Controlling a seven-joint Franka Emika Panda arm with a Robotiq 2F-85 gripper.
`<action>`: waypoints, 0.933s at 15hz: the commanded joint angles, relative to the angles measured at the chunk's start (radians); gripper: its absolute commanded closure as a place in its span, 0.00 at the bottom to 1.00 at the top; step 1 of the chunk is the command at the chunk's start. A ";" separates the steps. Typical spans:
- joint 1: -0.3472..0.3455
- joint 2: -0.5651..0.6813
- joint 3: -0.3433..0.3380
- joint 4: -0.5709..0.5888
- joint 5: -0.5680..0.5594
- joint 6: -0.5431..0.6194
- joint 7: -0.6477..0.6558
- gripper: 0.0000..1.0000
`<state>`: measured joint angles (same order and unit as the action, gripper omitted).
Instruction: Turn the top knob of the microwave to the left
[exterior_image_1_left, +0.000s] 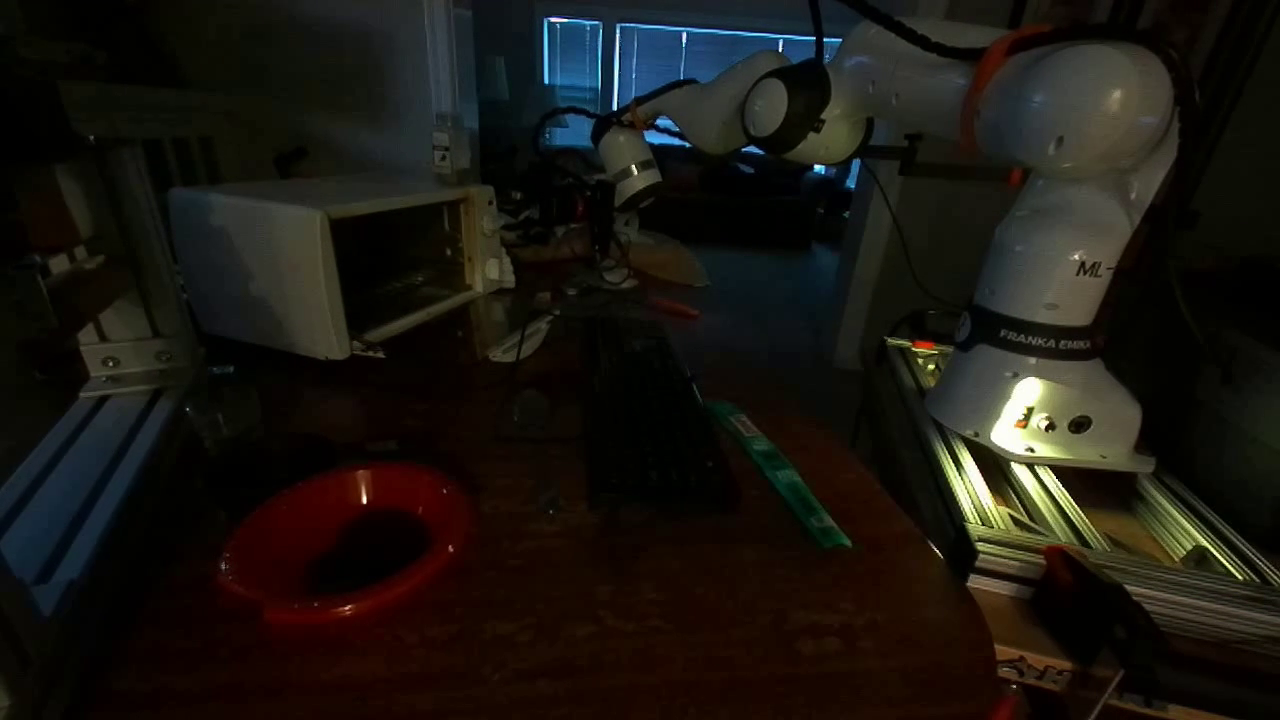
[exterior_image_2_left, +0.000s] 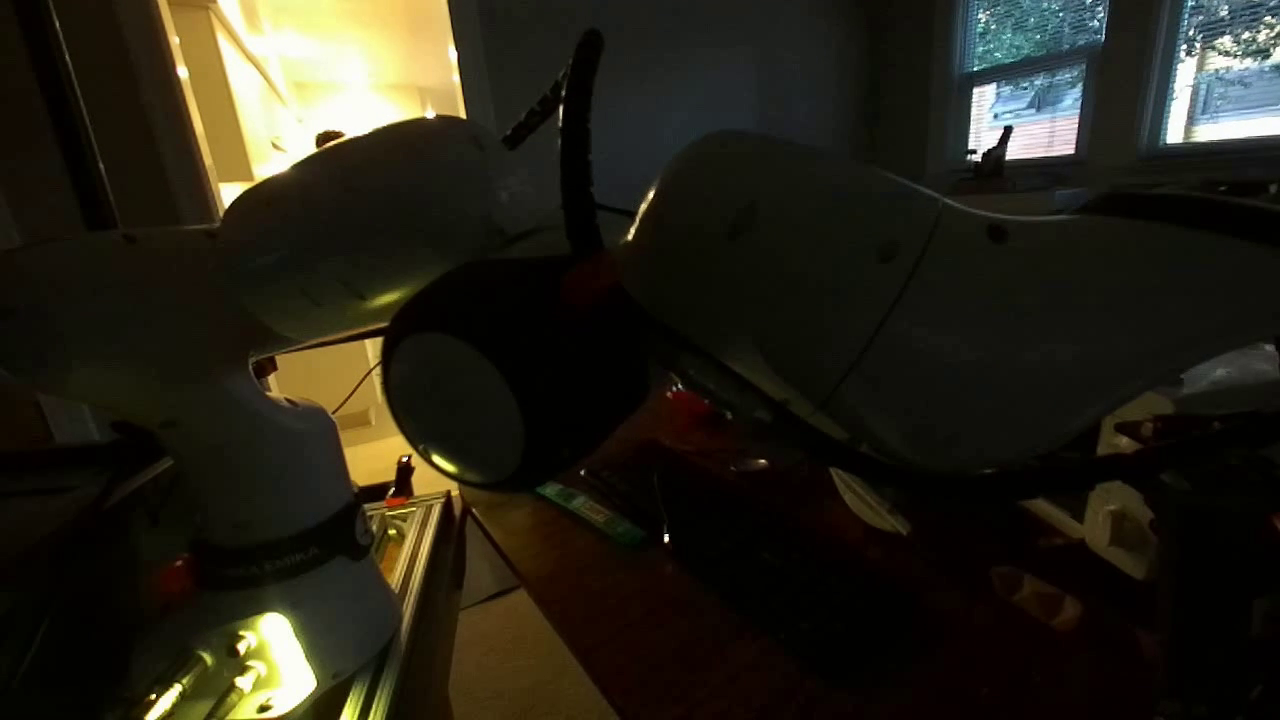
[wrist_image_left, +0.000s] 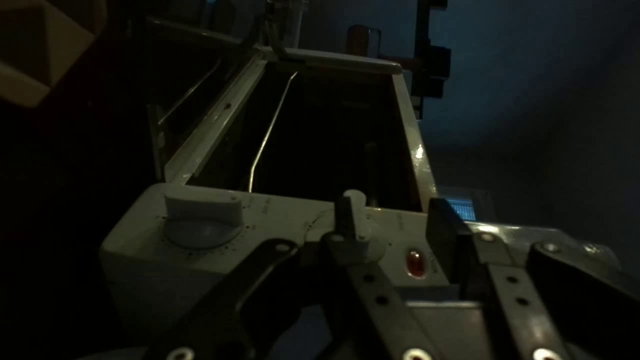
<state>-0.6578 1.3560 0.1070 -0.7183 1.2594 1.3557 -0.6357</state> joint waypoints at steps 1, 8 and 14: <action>0.019 -0.007 -0.010 0.025 -0.018 0.014 -0.024 0.59; 0.033 -0.041 -0.022 -0.002 -0.043 0.038 -0.081 0.73; 0.048 -0.075 -0.035 -0.027 -0.074 0.061 -0.144 0.72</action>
<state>-0.6315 1.3277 0.0793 -0.7075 1.1952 1.3891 -0.7430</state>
